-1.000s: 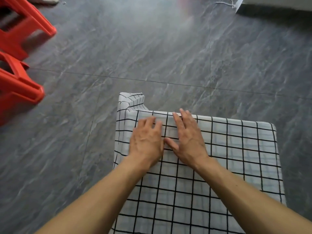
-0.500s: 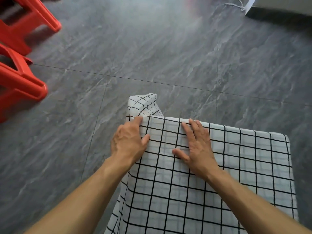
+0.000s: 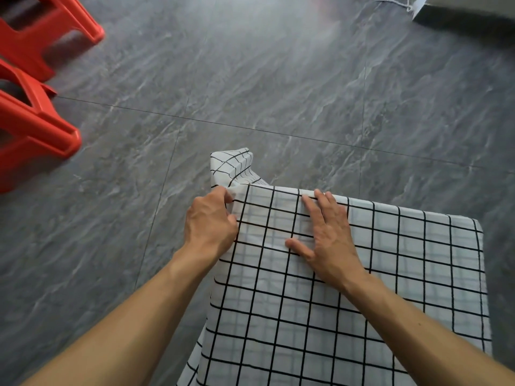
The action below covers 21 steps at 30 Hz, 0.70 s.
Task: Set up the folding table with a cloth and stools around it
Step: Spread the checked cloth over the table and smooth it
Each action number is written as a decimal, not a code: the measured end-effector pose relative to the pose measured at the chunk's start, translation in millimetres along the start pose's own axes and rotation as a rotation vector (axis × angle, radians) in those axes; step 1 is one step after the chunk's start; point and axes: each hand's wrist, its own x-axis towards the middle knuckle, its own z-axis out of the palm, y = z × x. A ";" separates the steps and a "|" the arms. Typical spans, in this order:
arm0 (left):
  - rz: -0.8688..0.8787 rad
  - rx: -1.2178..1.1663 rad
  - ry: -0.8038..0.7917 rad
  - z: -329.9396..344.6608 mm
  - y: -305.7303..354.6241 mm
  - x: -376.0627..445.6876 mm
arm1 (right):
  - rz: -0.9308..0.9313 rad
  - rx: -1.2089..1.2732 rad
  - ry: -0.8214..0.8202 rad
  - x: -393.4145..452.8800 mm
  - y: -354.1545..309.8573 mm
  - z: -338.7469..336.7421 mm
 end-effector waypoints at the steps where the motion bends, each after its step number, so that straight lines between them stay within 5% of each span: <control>1: 0.003 -0.004 0.001 -1.3 -0.9 -1.3 | -0.004 -0.005 -0.009 0.3 -1.5 -0.5; 12: -0.061 0.074 -0.041 -12.6 -5.2 -18.7 | -0.094 -0.080 -0.061 -2.2 -2.6 5.3; 16: 0.282 0.341 0.073 -5.9 16.2 -23.0 | -0.074 -0.110 0.032 -4.1 1.8 6.6; 21: 0.581 0.431 -0.221 25.7 51.3 -25.0 | 0.017 -0.186 0.058 -12.5 7.9 17.8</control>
